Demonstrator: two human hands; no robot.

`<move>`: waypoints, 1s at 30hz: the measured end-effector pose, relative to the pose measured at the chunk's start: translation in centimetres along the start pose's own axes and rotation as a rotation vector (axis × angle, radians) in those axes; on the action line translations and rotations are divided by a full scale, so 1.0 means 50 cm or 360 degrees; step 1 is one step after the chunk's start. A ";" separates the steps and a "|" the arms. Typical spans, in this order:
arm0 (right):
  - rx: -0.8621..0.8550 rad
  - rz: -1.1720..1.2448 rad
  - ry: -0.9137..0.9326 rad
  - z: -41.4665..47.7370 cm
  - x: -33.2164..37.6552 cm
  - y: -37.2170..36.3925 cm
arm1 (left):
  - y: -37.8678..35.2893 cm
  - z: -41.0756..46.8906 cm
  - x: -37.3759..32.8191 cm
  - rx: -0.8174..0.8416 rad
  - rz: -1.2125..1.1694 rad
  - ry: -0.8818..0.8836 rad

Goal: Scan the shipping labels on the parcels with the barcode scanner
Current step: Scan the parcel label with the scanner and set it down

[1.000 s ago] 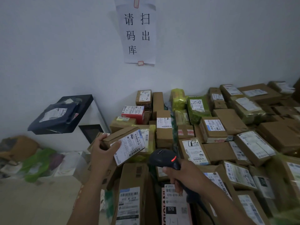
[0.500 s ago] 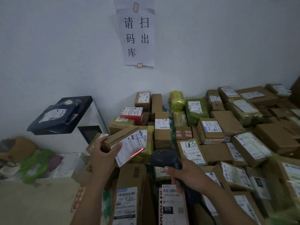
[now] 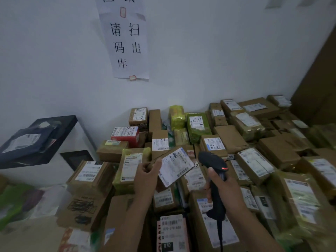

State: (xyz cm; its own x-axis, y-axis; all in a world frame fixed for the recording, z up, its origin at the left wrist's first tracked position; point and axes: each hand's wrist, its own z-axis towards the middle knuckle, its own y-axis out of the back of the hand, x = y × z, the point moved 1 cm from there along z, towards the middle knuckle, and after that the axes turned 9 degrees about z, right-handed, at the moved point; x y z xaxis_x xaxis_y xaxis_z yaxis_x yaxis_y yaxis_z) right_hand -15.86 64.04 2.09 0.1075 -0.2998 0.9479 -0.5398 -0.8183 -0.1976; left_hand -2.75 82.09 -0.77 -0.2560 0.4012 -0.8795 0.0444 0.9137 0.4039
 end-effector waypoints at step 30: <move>0.0042 -0.0169 -0.0244 0.084 -0.066 0.026 | -0.188 0.083 0.232 0.0404 0.1350 0.0268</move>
State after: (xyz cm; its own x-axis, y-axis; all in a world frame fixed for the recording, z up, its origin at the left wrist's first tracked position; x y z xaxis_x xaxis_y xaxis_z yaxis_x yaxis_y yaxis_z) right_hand -13.41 61.92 -2.35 0.2898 -0.2804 0.9151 -0.4967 -0.8613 -0.1067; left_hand -2.11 78.41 -15.80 -0.1774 0.9507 -0.2542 0.4898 0.3093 0.8151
